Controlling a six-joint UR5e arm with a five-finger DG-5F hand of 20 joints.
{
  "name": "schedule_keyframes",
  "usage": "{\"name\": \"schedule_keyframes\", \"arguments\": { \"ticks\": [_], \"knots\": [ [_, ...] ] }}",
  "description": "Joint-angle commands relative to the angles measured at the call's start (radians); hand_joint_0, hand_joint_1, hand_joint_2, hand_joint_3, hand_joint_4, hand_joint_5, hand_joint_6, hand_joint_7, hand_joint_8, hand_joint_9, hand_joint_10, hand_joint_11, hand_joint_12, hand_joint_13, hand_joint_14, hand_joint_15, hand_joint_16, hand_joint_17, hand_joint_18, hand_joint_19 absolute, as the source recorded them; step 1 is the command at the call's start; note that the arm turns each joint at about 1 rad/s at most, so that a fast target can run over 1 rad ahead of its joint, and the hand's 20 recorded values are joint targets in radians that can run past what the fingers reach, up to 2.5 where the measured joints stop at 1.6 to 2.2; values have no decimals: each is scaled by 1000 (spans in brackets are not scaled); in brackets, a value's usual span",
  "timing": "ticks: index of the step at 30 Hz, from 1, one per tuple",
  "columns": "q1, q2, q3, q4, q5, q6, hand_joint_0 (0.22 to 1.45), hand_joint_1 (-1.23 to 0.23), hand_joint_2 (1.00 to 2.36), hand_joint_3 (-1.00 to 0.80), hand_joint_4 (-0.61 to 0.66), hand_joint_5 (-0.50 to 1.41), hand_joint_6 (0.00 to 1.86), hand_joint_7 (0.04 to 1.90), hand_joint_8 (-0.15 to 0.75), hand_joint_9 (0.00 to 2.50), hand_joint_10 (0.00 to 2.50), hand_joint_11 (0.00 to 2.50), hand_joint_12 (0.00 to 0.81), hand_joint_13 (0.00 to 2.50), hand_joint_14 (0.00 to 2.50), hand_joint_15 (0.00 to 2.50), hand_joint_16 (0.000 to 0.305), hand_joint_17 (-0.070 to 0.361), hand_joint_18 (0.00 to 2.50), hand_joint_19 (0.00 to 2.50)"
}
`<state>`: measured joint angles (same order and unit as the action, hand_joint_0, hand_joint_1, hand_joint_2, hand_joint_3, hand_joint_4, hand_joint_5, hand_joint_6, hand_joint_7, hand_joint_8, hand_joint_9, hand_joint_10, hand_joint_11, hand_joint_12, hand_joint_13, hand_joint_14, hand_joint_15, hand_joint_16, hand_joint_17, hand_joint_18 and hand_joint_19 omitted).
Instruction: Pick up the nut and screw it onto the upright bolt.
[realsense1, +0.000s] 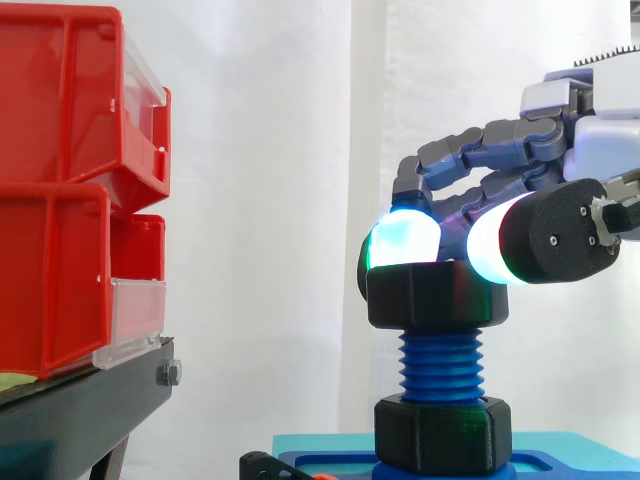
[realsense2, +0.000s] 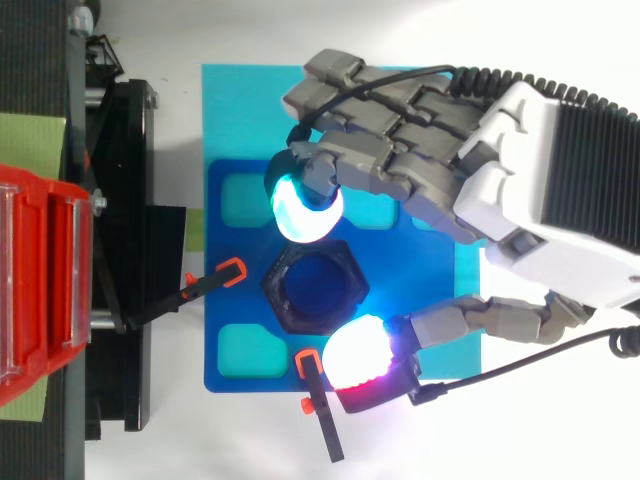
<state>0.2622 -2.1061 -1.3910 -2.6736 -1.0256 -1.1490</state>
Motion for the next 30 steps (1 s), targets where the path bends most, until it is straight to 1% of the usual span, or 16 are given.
{"name": "schedule_keyframes", "arguments": {
  "ticks": [1, 4, 7, 10, 13, 16, 27, 30],
  "knots": [
    [-6, 0, 0, 0, -10, -2, 508, -757, 1000, -500, 350, -172, 532, 1304, 335, 475, 4, 153, 407, 312, 0, 0, 58, 130, 521, 232],
    [-6, 0, 0, 0, -11, -2, 508, -755, 1000, -500, 349, -172, 532, 1298, 335, 475, 4, 149, 407, 312, 0, 0, 58, 131, 521, 229],
    [-12, -2, 0, -6, -11, -2, 508, -757, 1000, -500, 348, -172, 532, 1300, 334, 476, 4, 150, 407, 313, 0, 0, 58, 131, 521, 236],
    [-14, -15, -17, 4, -21, 0, 508, -755, 1000, -500, 351, -171, 531, 1303, 335, 476, 4, 154, 407, 312, 0, 0, 58, 130, 520, 236],
    [-15, -28, -36, 38, -28, 3, 508, -756, 1000, -500, 351, -171, 531, 1302, 335, 476, 5, 146, 407, 311, 0, 0, 58, 130, 519, 231],
    [-15, -28, -36, 75, -34, 5, 508, -753, 1000, -500, 349, -172, 531, 1306, 336, 476, 4, 153, 407, 312, 0, 0, 58, 130, 517, 231],
    [-18, -28, -36, 72, -41, 5, 510, -757, 1000, -500, 343, -172, 532, 1300, 333, 474, 4, 148, 406, 311, 0, 0, 57, 129, 503, 223],
    [-17, -29, -36, 72, -41, 5, 511, -758, 1000, -500, 346, -171, 531, 1302, 333, 474, 6, 145, 407, 310, 0, 0, 57, 129, 500, 225]
  ]
}}
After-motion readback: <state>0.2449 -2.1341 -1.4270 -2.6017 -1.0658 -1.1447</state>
